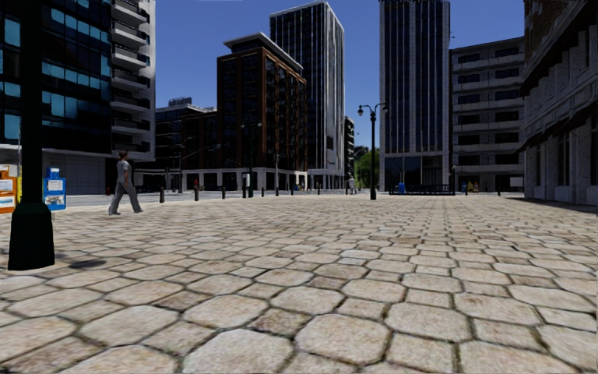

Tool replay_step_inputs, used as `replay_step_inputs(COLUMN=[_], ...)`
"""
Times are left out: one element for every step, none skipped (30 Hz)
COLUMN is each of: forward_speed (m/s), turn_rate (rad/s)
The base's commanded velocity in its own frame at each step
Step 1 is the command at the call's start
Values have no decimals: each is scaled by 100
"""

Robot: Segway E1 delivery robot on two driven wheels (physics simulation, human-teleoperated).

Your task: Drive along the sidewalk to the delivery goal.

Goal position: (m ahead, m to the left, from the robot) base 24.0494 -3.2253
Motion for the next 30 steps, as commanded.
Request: replay_step_inputs(forward_speed=[101, 101, 101, 101, 101, 101, 101, 101, 101, 101, 101, 101, 101, 101, 101, 101, 101, 101, 101, 102, 102, 102, 103, 103, 103, 103, 103, 103, 103, 103], turn_rate=[0, 0, 0, 0, 0, 0, 0, 0, 0, 0, 0, 0, 0, 0, 0, 0, 0, 0, 0, 0, 0, 0, 0, 0, 0, 0, 0, 0, 0, 5])
